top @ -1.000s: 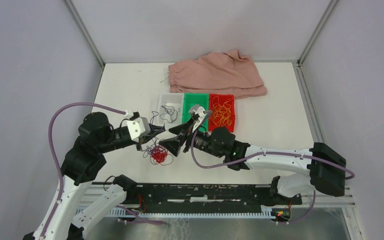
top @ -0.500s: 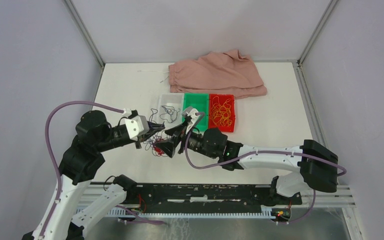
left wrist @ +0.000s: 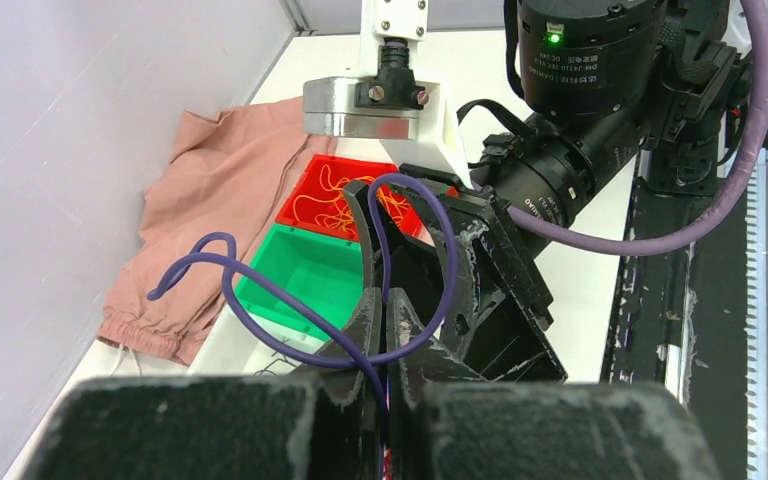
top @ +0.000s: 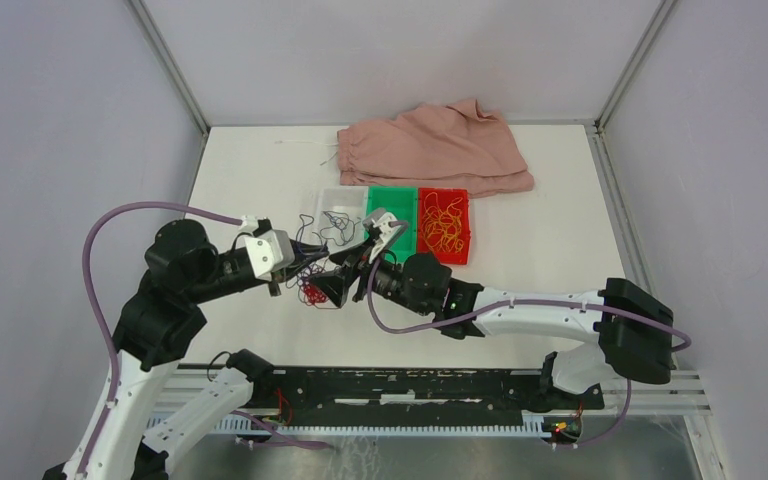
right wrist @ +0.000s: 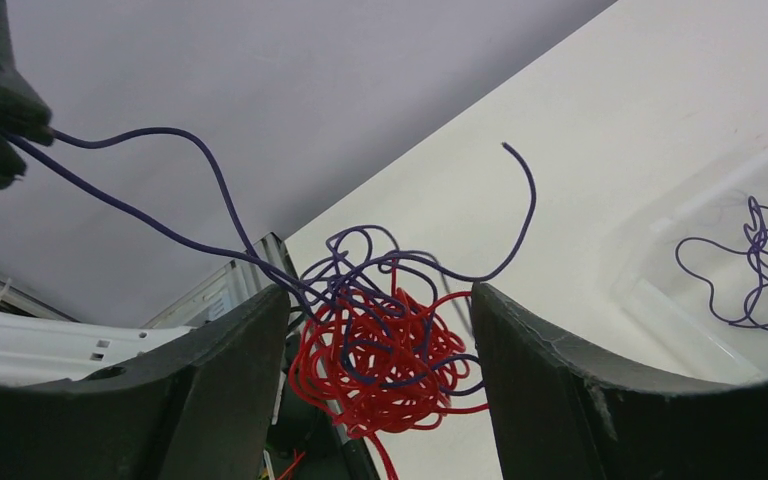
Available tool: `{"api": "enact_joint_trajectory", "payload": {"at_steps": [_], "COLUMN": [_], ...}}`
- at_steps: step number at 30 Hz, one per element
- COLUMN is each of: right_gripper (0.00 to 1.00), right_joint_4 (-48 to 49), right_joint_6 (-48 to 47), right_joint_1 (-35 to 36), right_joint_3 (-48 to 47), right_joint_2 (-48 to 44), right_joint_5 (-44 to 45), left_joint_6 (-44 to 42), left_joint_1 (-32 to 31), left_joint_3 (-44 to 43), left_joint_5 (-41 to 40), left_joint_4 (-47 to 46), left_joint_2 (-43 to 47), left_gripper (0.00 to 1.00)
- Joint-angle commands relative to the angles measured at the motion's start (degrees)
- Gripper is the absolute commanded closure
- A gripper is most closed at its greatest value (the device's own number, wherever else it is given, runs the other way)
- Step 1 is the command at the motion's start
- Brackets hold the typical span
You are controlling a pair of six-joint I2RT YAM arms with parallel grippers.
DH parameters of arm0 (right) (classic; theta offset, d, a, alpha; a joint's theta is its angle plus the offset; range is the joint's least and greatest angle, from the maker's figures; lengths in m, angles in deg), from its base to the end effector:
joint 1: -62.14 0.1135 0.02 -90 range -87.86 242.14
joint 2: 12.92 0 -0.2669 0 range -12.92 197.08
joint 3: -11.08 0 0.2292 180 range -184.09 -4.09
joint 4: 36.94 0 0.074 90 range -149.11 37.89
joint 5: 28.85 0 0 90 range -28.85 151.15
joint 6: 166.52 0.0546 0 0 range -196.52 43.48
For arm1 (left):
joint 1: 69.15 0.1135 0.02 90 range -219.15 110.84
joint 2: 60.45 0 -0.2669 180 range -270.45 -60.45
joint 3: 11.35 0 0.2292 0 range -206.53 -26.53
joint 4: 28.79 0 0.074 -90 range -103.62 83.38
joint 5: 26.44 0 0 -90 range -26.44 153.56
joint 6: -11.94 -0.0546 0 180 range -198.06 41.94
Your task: Untangle the cables
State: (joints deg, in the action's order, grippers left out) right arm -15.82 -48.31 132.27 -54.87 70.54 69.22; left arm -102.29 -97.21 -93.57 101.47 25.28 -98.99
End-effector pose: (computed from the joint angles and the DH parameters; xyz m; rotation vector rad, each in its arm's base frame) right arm 0.1214 0.3134 0.3178 -0.4724 1.5782 1.2481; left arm 0.0655 -0.0730 0.4170 1.1765 1.3013 -0.6259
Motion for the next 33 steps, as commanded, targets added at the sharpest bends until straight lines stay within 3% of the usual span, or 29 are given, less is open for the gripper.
{"api": "enact_joint_trajectory", "payload": {"at_steps": [1,8,15,26,33], "right_gripper": [0.27,0.29,0.46,0.52,0.55], "right_joint_4": [1.1,0.0,-2.2,-2.9,-3.1], "right_joint_6": [-0.1,-1.5,-2.5,-1.0,1.1], "right_joint_1": [0.3,0.2,0.3,0.1,-0.1], "right_joint_3": [-2.4,-5.7,-7.5,-1.4,2.6], "right_joint_2": [0.6,4.8,8.5,12.5,13.3], "right_joint_5": [0.1,1.8,2.9,8.1,10.6], "left_joint_6": [2.0,5.3,9.8,14.6,11.3], "left_joint_1": [-0.1,-0.1,-0.1,-0.1,-0.1], "left_joint_3": [-2.3,-3.5,-5.6,-16.4,-24.0], "left_joint_5": [1.8,3.1,4.8,5.0,3.2], "left_joint_4": [-2.1,-3.7,-4.9,-7.1,-5.1], "left_joint_2": [-0.3,-1.6,-3.3,-8.3,-11.5], "left_gripper": [0.97,0.97,0.97,0.97,0.97]}}
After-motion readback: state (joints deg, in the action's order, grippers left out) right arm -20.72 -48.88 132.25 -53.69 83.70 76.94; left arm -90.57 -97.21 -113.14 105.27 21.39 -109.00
